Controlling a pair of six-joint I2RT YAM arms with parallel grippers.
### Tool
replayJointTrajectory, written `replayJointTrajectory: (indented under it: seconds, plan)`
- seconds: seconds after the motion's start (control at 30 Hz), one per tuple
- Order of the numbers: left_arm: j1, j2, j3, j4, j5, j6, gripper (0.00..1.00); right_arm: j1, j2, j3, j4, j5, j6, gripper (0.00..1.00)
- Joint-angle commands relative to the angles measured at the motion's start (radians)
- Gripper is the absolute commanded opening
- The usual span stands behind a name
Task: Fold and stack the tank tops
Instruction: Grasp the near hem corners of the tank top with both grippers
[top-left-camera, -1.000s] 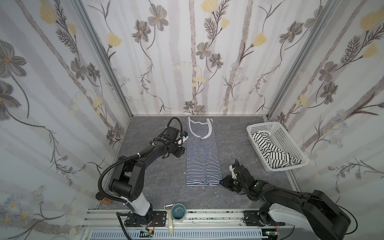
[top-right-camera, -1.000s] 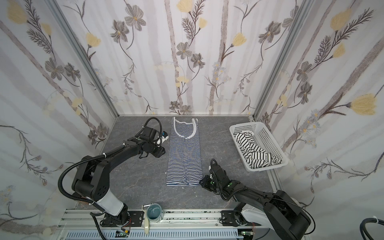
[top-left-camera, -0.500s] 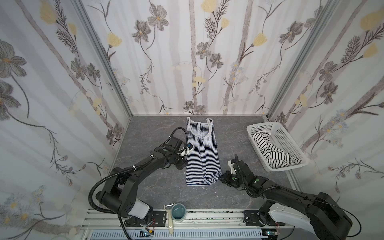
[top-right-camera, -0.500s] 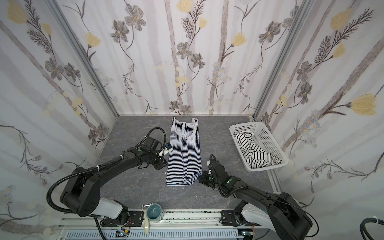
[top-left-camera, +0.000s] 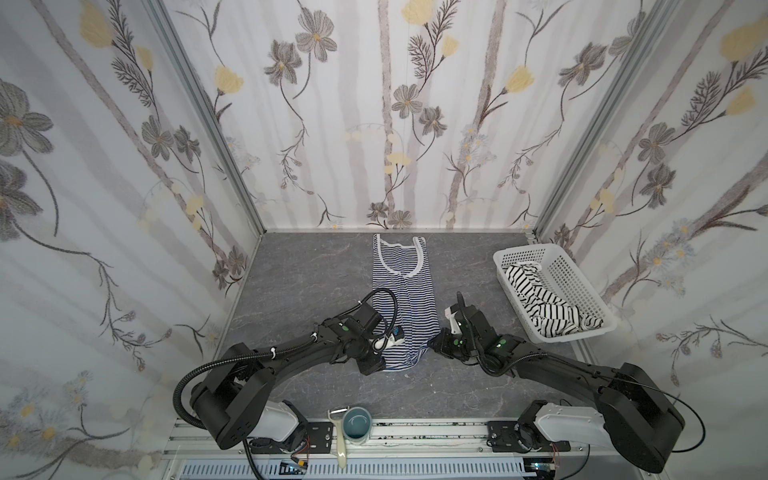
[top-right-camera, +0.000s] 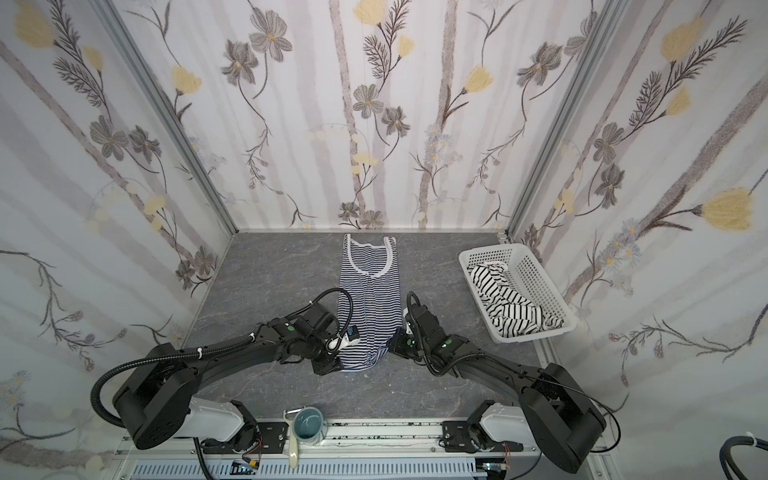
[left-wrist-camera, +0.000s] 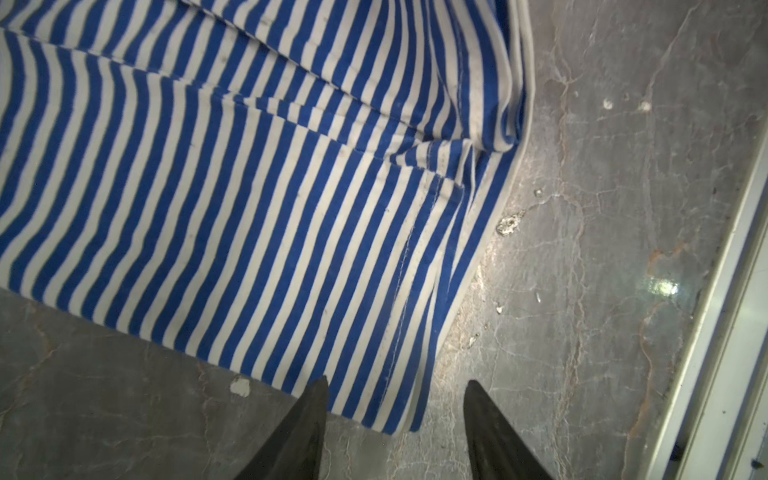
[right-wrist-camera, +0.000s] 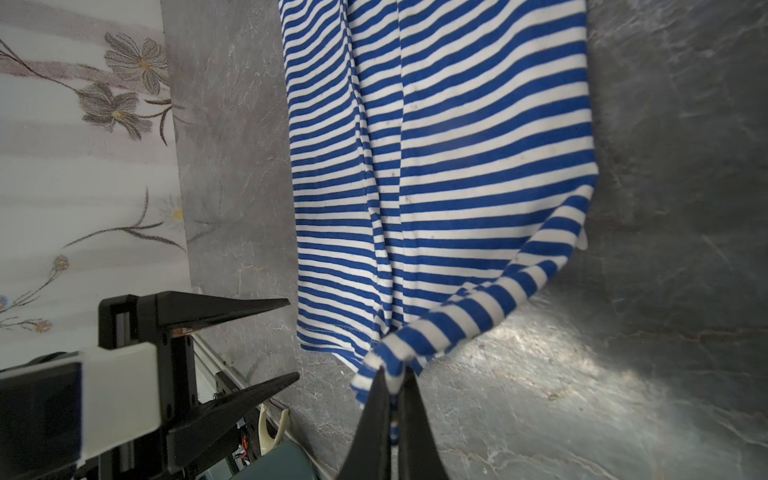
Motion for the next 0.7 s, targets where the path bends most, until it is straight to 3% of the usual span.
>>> replayJointTrajectory:
  seconds: [0.0,0.5,0.57,0.67]
  plan:
    - [-0.016,0.010,-0.005,-0.005,-0.004,0.025,0.54,-0.004,0.021,0.029,0.021,-0.013,-0.012,0.00]
    - [-0.031,0.068,-0.035,0.022,-0.063,0.043,0.52,-0.023,0.072,0.040,0.046,-0.039,-0.014,0.00]
    - [-0.035,0.080,-0.036,0.023,-0.073,0.046,0.46,-0.023,0.072,0.039,0.047,-0.040,-0.014,0.00]
    - [-0.047,0.105,-0.041,0.020,-0.118,0.055,0.27,-0.031,0.072,0.033,0.047,-0.039,-0.012,0.00]
